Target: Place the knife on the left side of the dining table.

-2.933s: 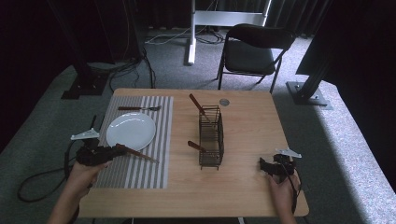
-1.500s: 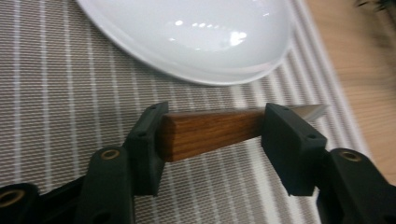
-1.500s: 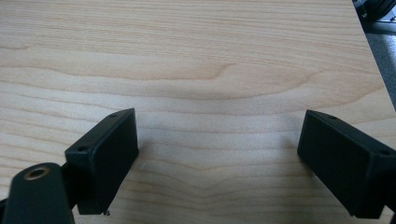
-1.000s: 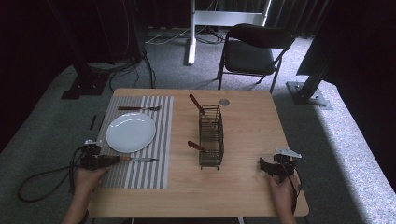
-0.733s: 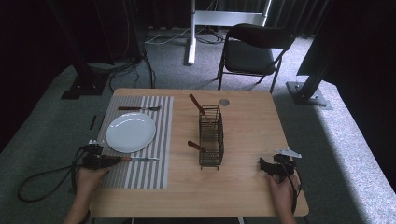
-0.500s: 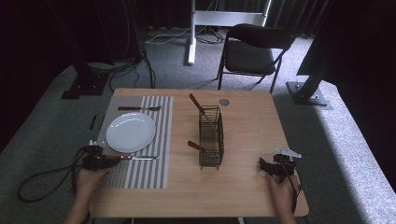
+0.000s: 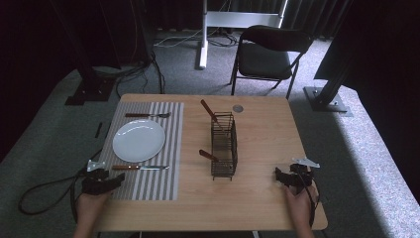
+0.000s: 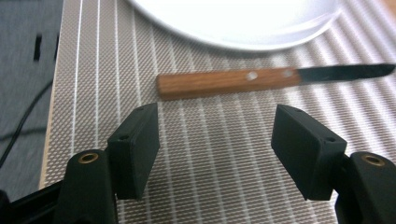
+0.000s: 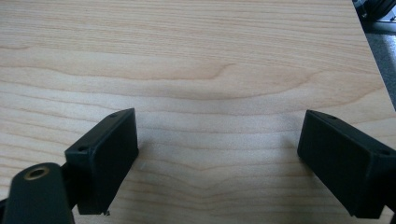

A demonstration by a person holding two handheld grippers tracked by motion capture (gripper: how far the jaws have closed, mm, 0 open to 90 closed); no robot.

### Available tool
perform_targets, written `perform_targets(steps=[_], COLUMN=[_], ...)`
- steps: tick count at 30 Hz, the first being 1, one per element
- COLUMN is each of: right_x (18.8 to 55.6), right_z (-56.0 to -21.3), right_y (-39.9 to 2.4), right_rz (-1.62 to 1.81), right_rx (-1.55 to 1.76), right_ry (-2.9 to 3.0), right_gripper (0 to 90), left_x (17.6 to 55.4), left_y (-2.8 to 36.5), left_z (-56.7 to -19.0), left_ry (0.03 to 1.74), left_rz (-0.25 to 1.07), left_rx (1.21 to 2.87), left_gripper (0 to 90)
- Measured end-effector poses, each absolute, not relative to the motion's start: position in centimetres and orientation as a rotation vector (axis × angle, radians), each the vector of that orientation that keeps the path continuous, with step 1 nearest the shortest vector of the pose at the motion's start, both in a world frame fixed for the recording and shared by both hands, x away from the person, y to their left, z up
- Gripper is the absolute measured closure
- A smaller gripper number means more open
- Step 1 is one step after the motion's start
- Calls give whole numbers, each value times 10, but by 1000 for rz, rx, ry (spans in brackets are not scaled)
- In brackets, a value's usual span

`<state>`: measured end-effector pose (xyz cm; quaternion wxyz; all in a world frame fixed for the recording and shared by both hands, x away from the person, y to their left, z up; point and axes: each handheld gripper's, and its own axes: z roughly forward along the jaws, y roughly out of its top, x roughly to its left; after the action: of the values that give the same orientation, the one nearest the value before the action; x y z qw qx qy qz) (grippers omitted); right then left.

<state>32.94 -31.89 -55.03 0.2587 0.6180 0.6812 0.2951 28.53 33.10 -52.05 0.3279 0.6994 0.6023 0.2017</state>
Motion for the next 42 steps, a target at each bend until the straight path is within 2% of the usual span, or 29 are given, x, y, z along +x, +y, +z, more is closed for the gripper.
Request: perform_targets(steps=[4,8,15,18,23,24,26,28,42], right_x=[329,329,329,329,329,329,329,329,329], right_z=[-550,-550,-550,-550,-550,-550,-550,-550,-550], right_y=[-319,-319,-319,-319,-319,-319,-319,-319,-319], right_rz=[800,800,800,800,800,800,800,800,800], right_rx=[1676,1676,1676,1675,1676,1675,1675,1676,1675], right_ry=[1846,1846,1846,1846,1846,1846,1846,1846,1847], right_gripper=[116,116,116,116,116,116,116,116,116], left_x=[275,267,255,252,247,247,246,247,247], left_y=[326,323,317,315,316,316,316,316,313], left_z=[-523,-528,-531,-533,-532,-531,-531,-533,-539], left_ry=[1555,1554,1558,1558,1571,1577,1582,1597,1652], left_rz=[553,577,635,659,756,770,784,777,843], left_rx=[1809,1792,1826,1829,1802,1796,1788,1799,1789], left_gripper=[289,192,189,159,148,80,73,0,0])
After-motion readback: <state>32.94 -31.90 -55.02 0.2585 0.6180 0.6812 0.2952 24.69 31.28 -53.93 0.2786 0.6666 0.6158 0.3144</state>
